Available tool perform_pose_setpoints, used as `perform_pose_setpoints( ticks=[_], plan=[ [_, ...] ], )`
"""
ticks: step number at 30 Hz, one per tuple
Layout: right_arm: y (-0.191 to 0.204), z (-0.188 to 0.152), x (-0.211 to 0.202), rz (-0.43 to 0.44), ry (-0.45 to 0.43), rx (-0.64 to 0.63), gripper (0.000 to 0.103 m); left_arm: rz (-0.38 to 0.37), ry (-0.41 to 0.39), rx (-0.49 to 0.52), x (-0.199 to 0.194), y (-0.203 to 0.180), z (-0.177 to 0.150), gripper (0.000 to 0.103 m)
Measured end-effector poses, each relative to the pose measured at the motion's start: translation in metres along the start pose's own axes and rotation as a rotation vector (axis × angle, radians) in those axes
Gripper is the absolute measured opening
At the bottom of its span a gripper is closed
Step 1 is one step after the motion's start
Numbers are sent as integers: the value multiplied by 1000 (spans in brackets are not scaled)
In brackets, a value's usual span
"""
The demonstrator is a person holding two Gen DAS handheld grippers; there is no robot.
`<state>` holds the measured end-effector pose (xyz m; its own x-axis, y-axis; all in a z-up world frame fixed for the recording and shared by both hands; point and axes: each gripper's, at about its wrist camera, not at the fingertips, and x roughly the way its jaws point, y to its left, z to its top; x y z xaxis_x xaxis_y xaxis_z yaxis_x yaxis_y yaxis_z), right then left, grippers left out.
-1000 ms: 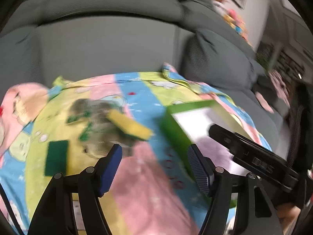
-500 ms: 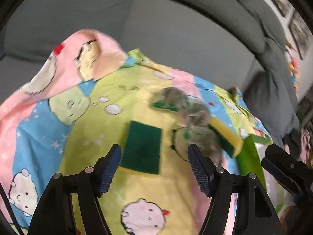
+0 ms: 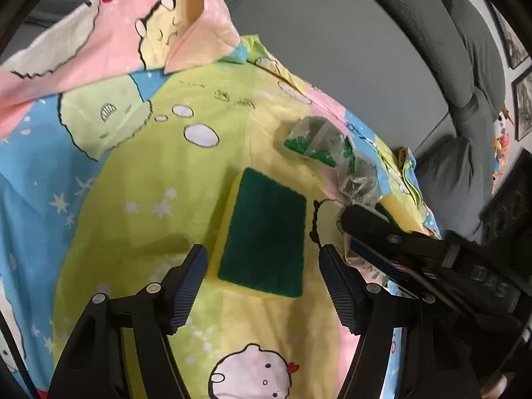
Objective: Organize objects
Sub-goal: 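Move the right gripper back to the green-and-yellow sponge on the bedspread, then close the right gripper on the green-and-yellow sponge and lift it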
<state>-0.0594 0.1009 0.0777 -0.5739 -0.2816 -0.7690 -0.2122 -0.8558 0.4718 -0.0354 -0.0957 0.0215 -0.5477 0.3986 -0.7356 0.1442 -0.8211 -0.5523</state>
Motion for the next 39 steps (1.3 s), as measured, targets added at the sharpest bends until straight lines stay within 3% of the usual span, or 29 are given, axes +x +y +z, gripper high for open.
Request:
perform_pose_setpoints(
  ticks=[2,3,11,14,24,39],
  plan=[
    [3,-1,11,-14,21,-13,29,-17,10,-1,1,1,-1,69],
    [4,-2,14,-20,30,-21,28,-10,12,2,2,1,-1,65],
    [-2,-7,40,66,114,56,30,28,10,5,7,9,-5,45],
    [-2,-10,47,32,126,53,30,18,13,16,8,10,-6,45],
    [-8,-12,54,86,158,80,35,44,0,71,5,-1,-8,45],
    [8,-12,-5,132,-8,3,35,6,-137,190,-35,-41,-13,45]
  ],
)
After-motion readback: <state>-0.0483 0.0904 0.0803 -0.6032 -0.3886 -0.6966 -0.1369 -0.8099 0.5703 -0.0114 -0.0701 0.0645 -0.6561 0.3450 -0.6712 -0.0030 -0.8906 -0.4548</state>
